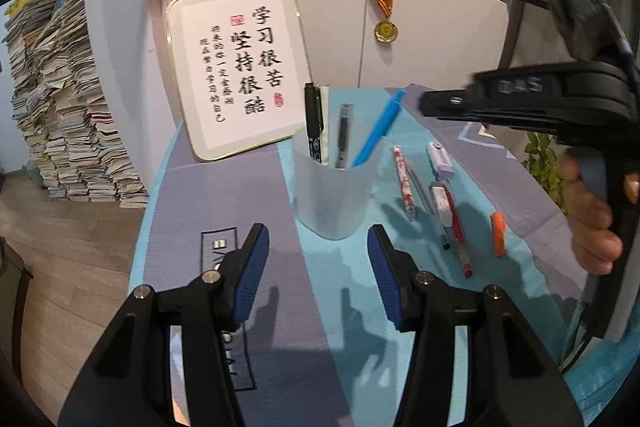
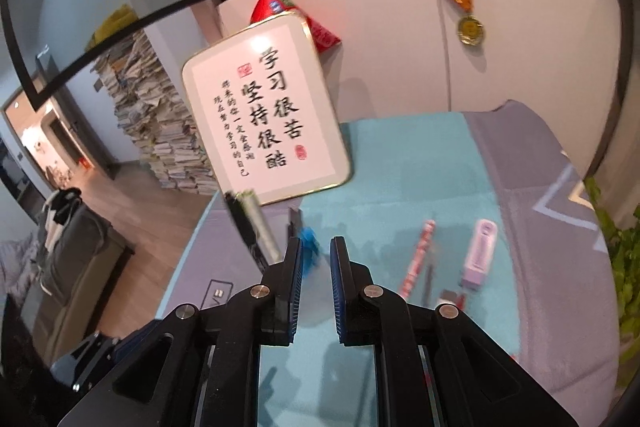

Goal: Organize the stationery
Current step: 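Lower the blue pen into the cup and open the right gripper, then grasp the clear black-tipped pen with the left gripper while the right grasps the red pen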

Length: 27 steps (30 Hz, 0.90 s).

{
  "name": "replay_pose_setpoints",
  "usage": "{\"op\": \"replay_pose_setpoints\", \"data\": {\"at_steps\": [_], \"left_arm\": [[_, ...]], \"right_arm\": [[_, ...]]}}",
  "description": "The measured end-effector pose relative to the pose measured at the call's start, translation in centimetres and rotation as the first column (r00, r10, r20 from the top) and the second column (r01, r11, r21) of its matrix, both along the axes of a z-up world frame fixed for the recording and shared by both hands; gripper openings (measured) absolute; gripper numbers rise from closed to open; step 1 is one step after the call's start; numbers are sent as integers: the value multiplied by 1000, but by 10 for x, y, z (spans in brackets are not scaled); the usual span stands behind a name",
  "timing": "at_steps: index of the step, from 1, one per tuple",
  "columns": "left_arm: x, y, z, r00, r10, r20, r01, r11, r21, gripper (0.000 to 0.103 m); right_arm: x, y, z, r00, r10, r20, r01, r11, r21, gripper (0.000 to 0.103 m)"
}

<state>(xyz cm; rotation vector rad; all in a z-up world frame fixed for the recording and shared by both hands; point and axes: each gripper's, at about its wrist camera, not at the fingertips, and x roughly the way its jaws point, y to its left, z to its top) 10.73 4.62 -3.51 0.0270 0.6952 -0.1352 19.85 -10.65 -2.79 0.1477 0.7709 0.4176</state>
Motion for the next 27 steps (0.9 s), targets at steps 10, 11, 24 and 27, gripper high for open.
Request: {"op": "replay_pose_setpoints", "data": {"at_steps": [10, 11, 24, 27], "left_arm": [[7, -54, -21, 990, -126, -57, 127, 991, 27, 50], [9, -60, -25, 988, -140, -71, 142, 990, 28, 49], [34, -87, -52, 978, -148, -146, 158, 986, 58, 35], [33, -77, -51, 981, -124, -149, 132, 990, 47, 35]], "right_arm": [[-15, -64, -59, 979, -118, -167, 105, 991, -82, 13], [-16, -67, -65, 976, -115, -185, 101, 991, -82, 13], [-23, -65, -100, 965, -68, -254, 60, 997, -40, 13], [-20, -55, -105, 961, -47, -271, 38, 998, -40, 13]]}}
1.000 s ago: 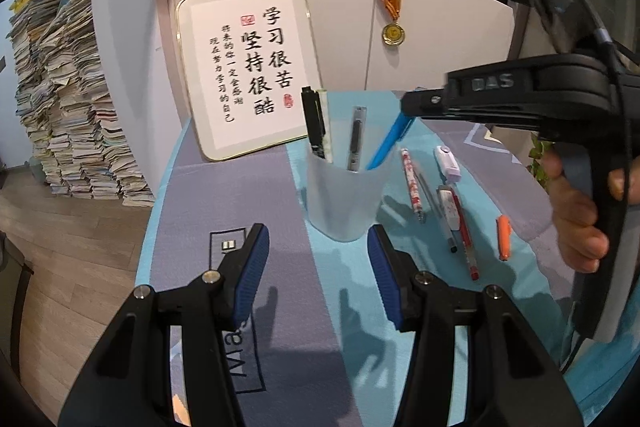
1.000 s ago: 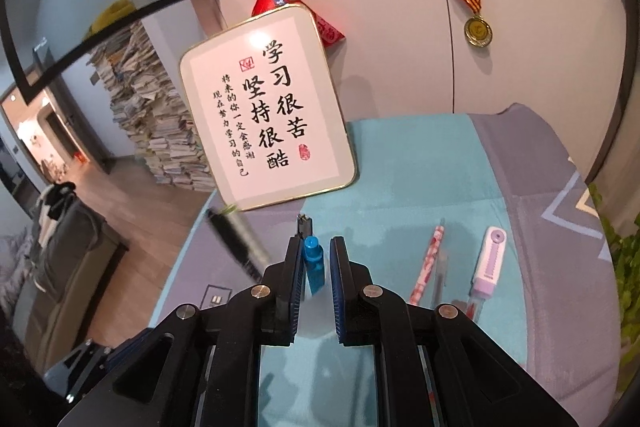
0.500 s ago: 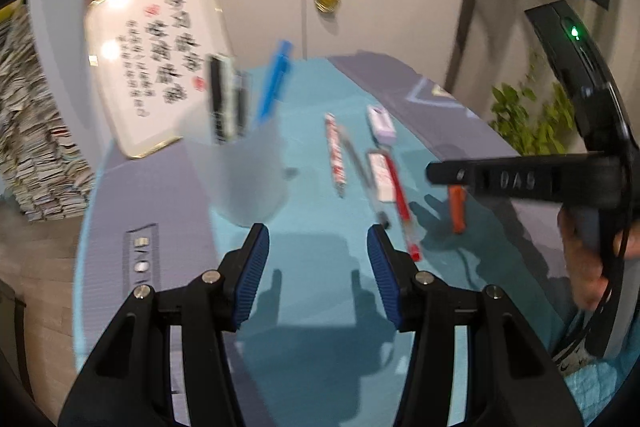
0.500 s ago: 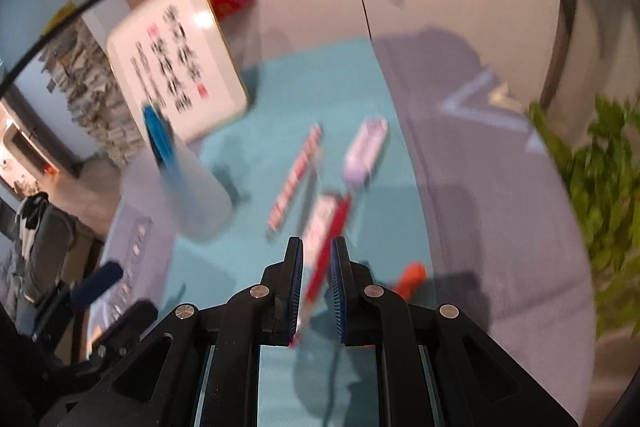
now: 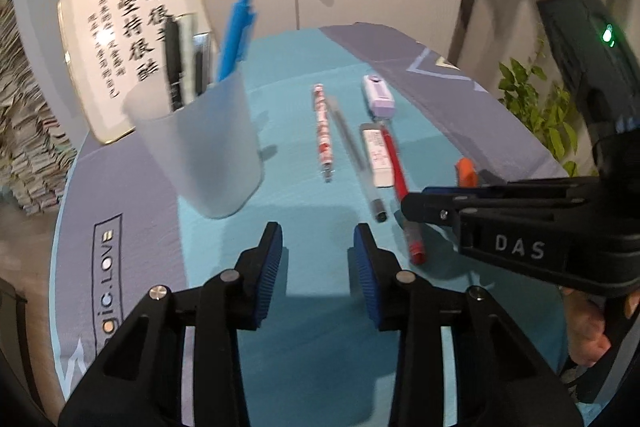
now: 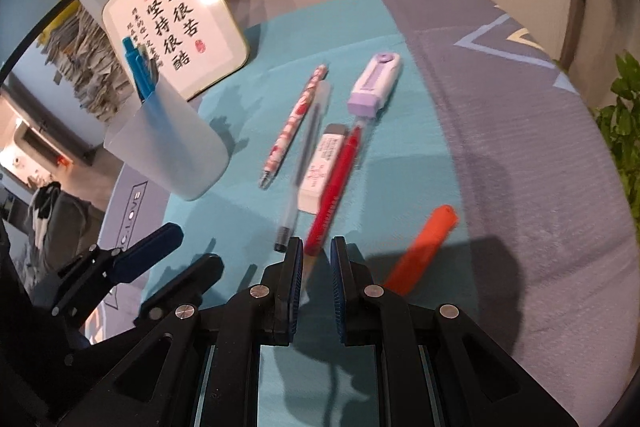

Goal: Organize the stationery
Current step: 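Grasp the clear black-tipped pen with the left gripper while the right grasps the red pen, then lift the clear pen with the left gripper while the right lifts the red pen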

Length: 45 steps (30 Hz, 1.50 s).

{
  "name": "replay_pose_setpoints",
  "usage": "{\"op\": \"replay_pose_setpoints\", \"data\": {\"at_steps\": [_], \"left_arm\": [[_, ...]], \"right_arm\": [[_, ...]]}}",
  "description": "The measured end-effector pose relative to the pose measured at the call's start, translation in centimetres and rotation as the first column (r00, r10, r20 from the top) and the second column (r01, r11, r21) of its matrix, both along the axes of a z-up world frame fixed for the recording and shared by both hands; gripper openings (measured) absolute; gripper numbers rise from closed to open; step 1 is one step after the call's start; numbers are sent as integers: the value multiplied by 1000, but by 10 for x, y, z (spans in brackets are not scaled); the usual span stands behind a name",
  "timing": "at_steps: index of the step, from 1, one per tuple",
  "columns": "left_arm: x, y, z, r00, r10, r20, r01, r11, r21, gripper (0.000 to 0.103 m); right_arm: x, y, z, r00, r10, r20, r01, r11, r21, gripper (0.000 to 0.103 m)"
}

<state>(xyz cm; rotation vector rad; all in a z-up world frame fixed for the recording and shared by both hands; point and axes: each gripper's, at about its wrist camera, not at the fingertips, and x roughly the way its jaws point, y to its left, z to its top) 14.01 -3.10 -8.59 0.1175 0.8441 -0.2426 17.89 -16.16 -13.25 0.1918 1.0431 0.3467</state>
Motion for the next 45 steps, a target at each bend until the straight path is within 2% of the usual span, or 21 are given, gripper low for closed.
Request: {"op": "replay_pose_setpoints", "data": {"at_steps": [2, 6, 9, 12, 17, 18, 19, 21, 26, 33, 36, 39, 45], "left_arm": [[-1, 2, 0, 1000, 7, -3, -7, 1000, 3, 34], [-2, -9, -3, 1000, -25, -11, 25, 1000, 5, 34], [-1, -23, -5, 998, -67, -1, 67, 998, 19, 35], [8, -41, -10, 995, -98, -14, 98, 995, 29, 36], [27, -57, -24, 993, -104, -56, 107, 993, 52, 34], [31, -57, -28, 993, -96, -75, 99, 994, 43, 25], [32, -54, -28, 993, -98, -71, 99, 995, 7, 9], [33, -49, -26, 993, -84, -84, 84, 996, -1, 8], [5, -30, -22, 986, -117, -121, 111, 992, -52, 8], [-70, 8, -26, 961, -206, -183, 203, 979, -35, 8], [-88, 15, -27, 950, -238, -204, 236, 971, -35, 10], [-91, 17, -25, 954, -234, -188, 235, 972, -14, 11], [-70, 16, -18, 969, -185, -164, 182, 983, -36, 10]], "right_arm": [[2, 4, -5, 1000, 1, -17, -2, 1000, -13, 13], [1, 9, -4, 1000, -5, 30, 7, 995, -95, 13], [-2, -1, 0, 997, -46, 55, 54, 988, -147, 11], [-5, -18, 4, 997, -55, 50, 59, 994, -89, 10], [-14, -28, 6, 997, -55, 57, 60, 995, -79, 10], [-13, -27, 6, 997, -53, 56, 58, 995, -78, 10], [-13, -27, 5, 997, -51, 54, 55, 996, -76, 10], [-13, -27, 4, 998, -44, 51, 47, 997, -67, 10], [-24, -26, 7, 998, -3, 59, 7, 998, -67, 10], [-67, -15, 2, 988, 148, 33, -140, 973, -186, 10], [-81, -9, 1, 980, 197, 25, -187, 956, -225, 10], [-79, -9, 2, 979, 203, 16, -195, 958, -210, 10], [-61, -22, 12, 993, 107, 46, -97, 980, -177, 10]]}}
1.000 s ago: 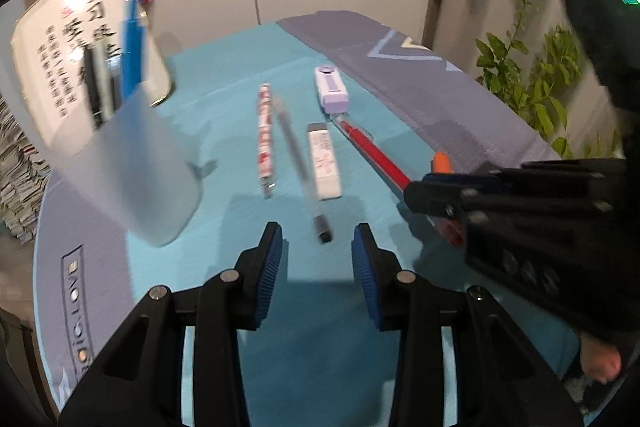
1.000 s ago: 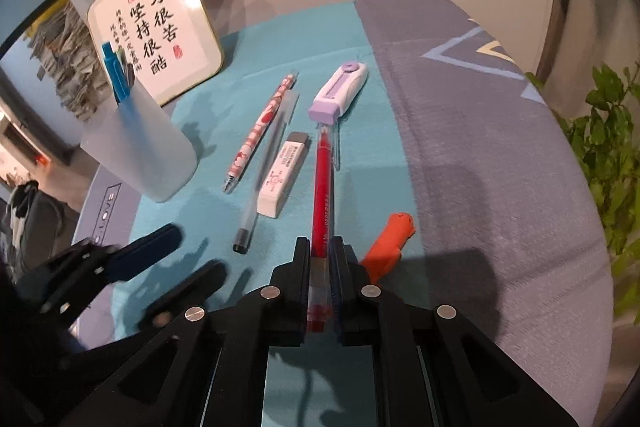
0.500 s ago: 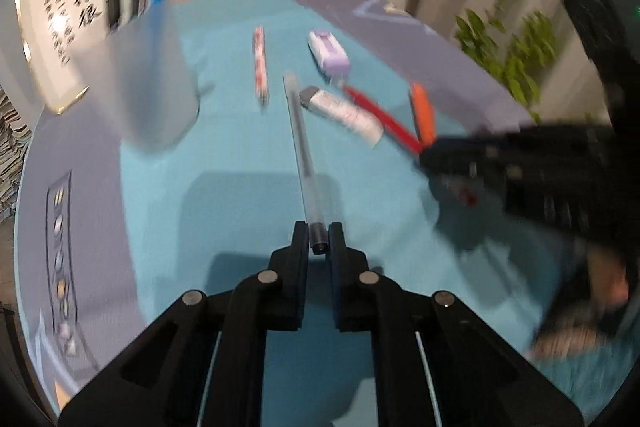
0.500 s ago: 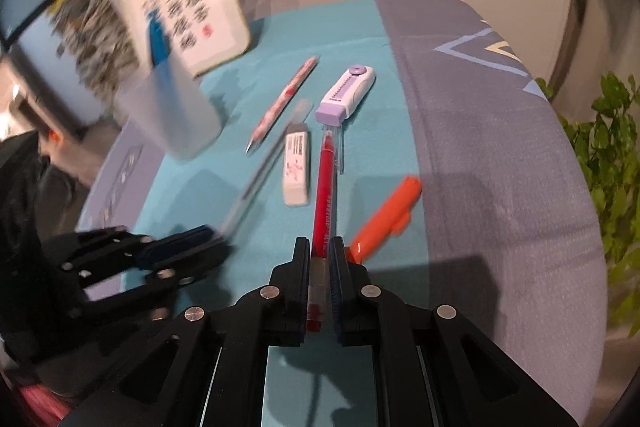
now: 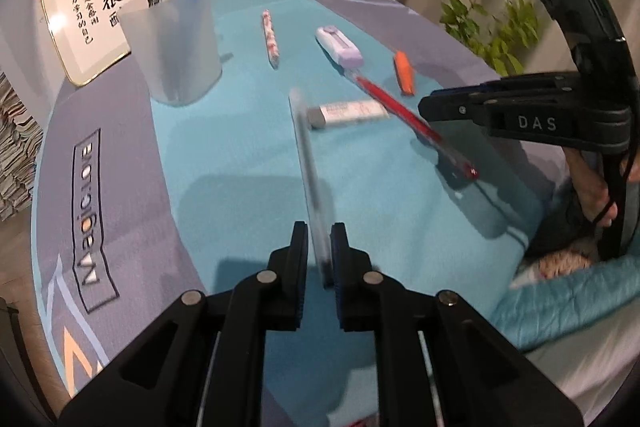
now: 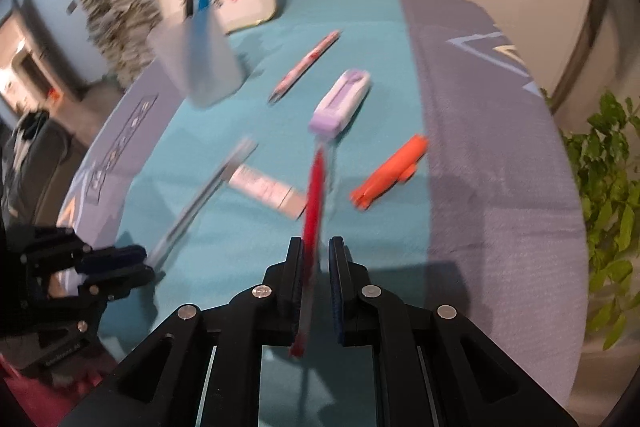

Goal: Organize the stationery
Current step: 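Lift the clear pen with the left gripper while the right lifts the red pen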

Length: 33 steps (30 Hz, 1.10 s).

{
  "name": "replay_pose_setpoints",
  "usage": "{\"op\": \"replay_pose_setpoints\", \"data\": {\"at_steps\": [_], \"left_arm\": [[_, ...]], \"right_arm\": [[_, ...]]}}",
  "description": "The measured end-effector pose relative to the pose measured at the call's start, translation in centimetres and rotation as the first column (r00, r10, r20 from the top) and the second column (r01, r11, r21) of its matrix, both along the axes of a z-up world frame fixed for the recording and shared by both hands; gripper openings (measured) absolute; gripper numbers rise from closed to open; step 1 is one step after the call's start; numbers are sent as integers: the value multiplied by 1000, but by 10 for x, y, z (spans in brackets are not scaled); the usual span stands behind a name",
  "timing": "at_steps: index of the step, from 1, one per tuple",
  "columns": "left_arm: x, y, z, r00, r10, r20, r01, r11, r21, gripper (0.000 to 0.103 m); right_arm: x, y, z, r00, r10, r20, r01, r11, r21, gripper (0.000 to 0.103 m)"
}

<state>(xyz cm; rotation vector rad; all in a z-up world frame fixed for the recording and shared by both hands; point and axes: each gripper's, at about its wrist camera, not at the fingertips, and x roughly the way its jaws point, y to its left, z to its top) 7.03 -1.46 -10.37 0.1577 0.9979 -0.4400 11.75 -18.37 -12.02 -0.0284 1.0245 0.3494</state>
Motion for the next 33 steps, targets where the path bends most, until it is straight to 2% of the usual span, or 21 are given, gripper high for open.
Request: {"op": "replay_pose_setpoints", "data": {"at_steps": [4, 10, 13, 15, 17, 19, 20, 22, 24, 26, 29, 33], "left_arm": [[15, -10, 2, 1000, -9, 25, 8, 1000, 19, 19], [38, -25, -2, 999, -10, 32, 8, 999, 43, 20], [47, -27, -5, 1000, -5, 22, 4, 998, 55, 20], [52, -27, -8, 1000, 6, 13, -6, 998, 55, 21], [55, -26, -8, 1000, 16, 9, -16, 999, 41, 22], [55, -23, -7, 1000, 23, 1, -23, 999, 28, 19], [55, -23, -7, 1000, 29, 2, -29, 999, 30, 19], [49, -19, -5, 999, 44, 13, -44, 998, 41, 8], [42, -17, -3, 999, 41, 12, -42, 998, 39, 9], [32, -14, -3, 1000, 24, 12, -25, 998, 52, 9], [19, -8, -7, 1000, 4, -3, -4, 997, 79, 9], [10, 2, -6, 1000, 5, -17, -4, 997, 71, 11]], "right_arm": [[9, 3, 0, 1000, 1, 3, -1, 1000, 0, 11], [23, 10, 5, 1000, 11, 15, -12, 999, 33, 11], [36, 17, 3, 1000, 4, 6, -4, 1000, 17, 11], [43, 20, -2, 1000, -3, -11, 3, 1000, 6, 21], [51, 22, -9, 999, -14, -41, 14, 1000, 3, 27], [58, 23, -14, 998, -13, -65, 13, 1000, 1, 27], [58, 25, -13, 999, -10, -47, 10, 1000, -3, 27], [61, 30, -13, 999, 6, -43, -7, 1000, -21, 27], [62, 35, -12, 1000, 19, -22, -20, 999, -50, 15], [60, 33, -9, 1000, 23, -22, -23, 999, -22, 15], [50, 20, 1, 1000, 21, -1, -21, 997, 68, 15], [30, -1, 26, 996, 32, 84, -47, 980, 194, 15]]}}
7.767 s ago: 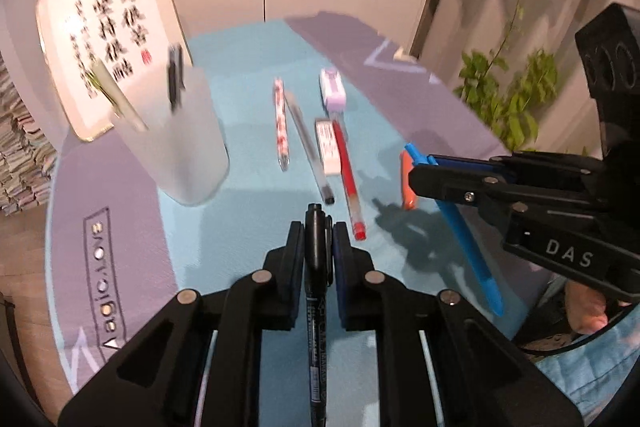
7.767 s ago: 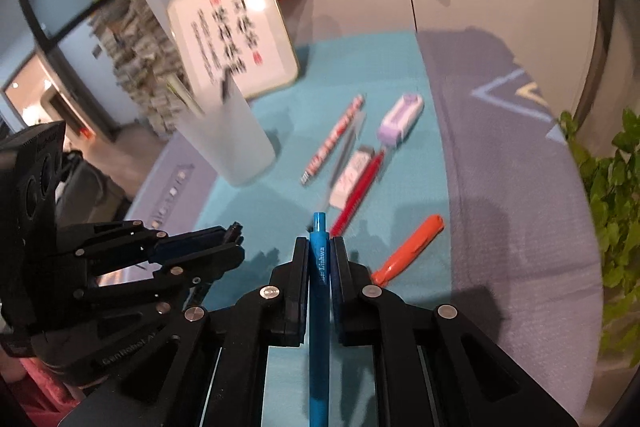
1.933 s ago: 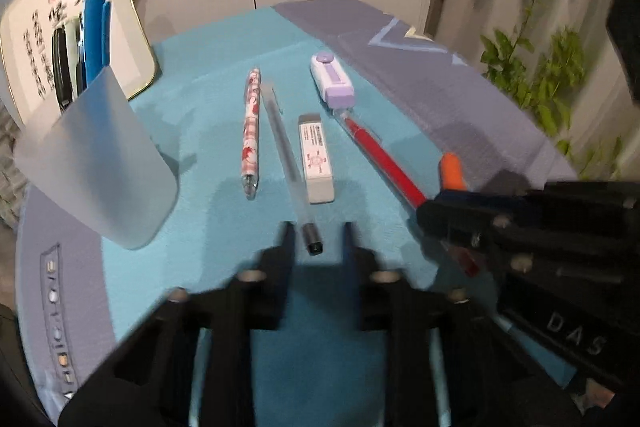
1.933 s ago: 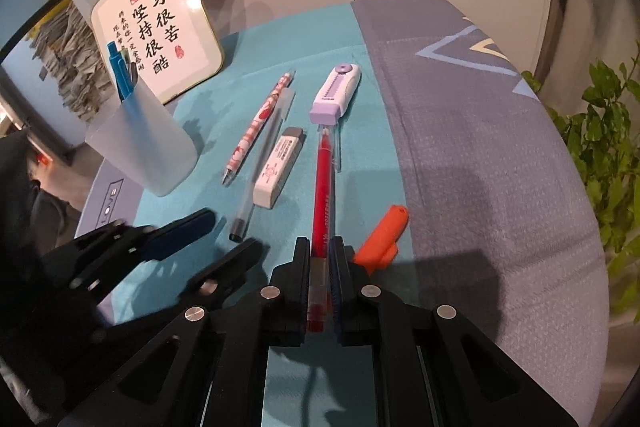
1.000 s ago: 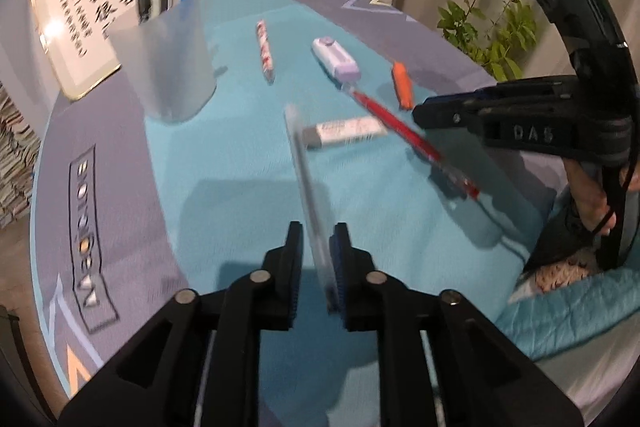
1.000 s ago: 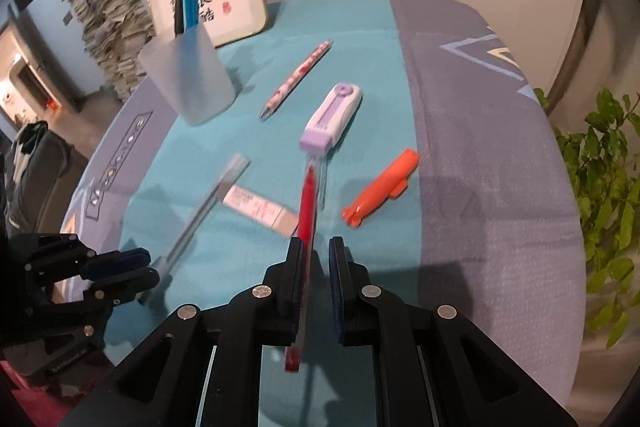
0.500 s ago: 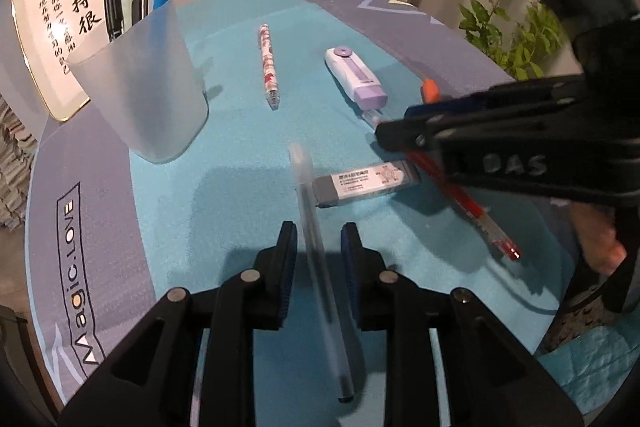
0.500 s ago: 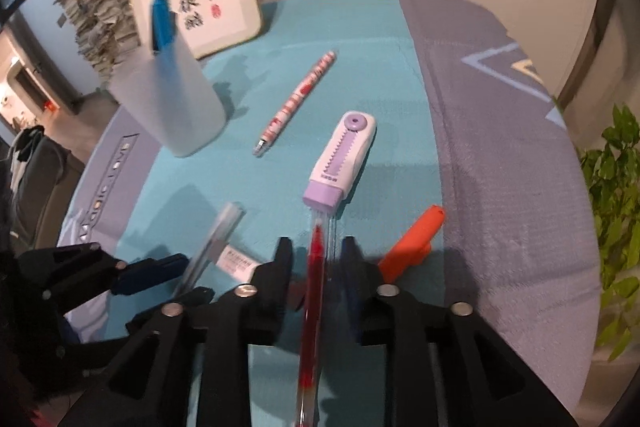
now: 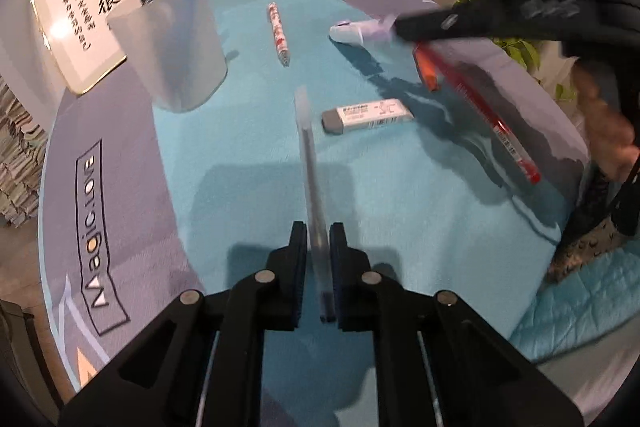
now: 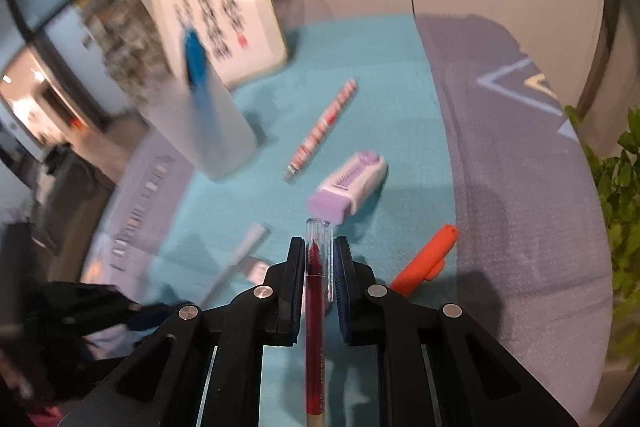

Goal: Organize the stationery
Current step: 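Lift the clear pen with the left gripper while the right lifts the red pen, then insert the clear pen into the cup and open the left gripper while the right carries the red pen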

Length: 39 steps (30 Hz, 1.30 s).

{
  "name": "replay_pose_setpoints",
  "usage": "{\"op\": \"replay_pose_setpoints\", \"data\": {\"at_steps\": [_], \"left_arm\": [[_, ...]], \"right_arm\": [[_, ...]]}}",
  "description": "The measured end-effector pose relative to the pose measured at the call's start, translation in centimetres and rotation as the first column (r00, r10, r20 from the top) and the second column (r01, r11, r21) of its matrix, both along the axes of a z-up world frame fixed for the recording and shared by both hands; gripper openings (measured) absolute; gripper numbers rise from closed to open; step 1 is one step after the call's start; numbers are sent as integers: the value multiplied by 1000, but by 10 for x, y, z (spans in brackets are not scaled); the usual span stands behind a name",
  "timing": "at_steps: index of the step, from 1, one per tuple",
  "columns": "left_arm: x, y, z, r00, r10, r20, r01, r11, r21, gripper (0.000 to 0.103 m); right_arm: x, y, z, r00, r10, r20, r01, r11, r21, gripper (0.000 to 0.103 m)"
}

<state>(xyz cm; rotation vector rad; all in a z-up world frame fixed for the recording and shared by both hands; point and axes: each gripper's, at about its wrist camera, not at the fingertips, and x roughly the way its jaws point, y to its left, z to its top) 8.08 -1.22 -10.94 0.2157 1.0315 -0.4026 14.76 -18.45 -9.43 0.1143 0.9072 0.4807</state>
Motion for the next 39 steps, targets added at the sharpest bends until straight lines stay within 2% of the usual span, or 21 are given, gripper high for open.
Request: {"op": "replay_pose_setpoints", "data": {"at_steps": [3, 5, 7, 9, 12, 15, 17, 19, 21, 24, 31, 39], "left_arm": [[8, 1, 3, 999, 34, 21, -34, 999, 2, 12], [21, 1, 7, 998, 53, 25, -52, 998, -32, 16], [33, -2, 10, 997, 74, 37, -72, 997, -37, 29], [50, -9, 13, 994, 87, 60, -86, 996, -16, 30], [70, -24, 11, 997, 59, 49, -60, 998, 9, 30], [83, -39, 4, 998, 49, 48, -53, 995, 87, 30], [89, -43, -1, 999, 42, 23, -44, 994, 97, 22], [89, -44, -1, 1000, 23, 14, -24, 996, 80, 8], [86, -47, 0, 1000, 11, 10, -11, 997, 80, 7], [76, -40, 8, 999, 32, 25, -33, 999, 40, 7], [51, -10, 54, 989, 89, 120, -80, 994, -76, 7], [29, 26, 98, 952, 191, 240, -152, 973, -171, 7]], "right_arm": [[-8, -8, 10, 999, -27, 45, 27, 1000, -2, 15], [-8, -9, 8, 998, -40, 39, 41, 999, -11, 15], [-9, -7, 4, 999, -39, 16, 39, 999, -8, 15], [-9, -8, 1, 999, -34, 10, 34, 999, -9, 15], [-10, -8, 1, 999, -30, 13, 30, 1000, -3, 15], [-11, -10, 1, 999, -32, 17, 32, 999, 0, 15], [-12, -12, 1, 999, -33, 19, 33, 999, 6, 15], [-13, -12, 1, 999, -34, 17, 34, 999, 8, 15], [-13, -12, 0, 999, -36, 14, 35, 999, 7, 15], [-13, -11, 1, 999, -34, 16, 34, 999, 7, 15], [-21, -4, 13, 998, -32, 58, 32, 999, 1, 15], [-34, 17, 47, 985, -21, 168, 24, 1000, -12, 15]]}}
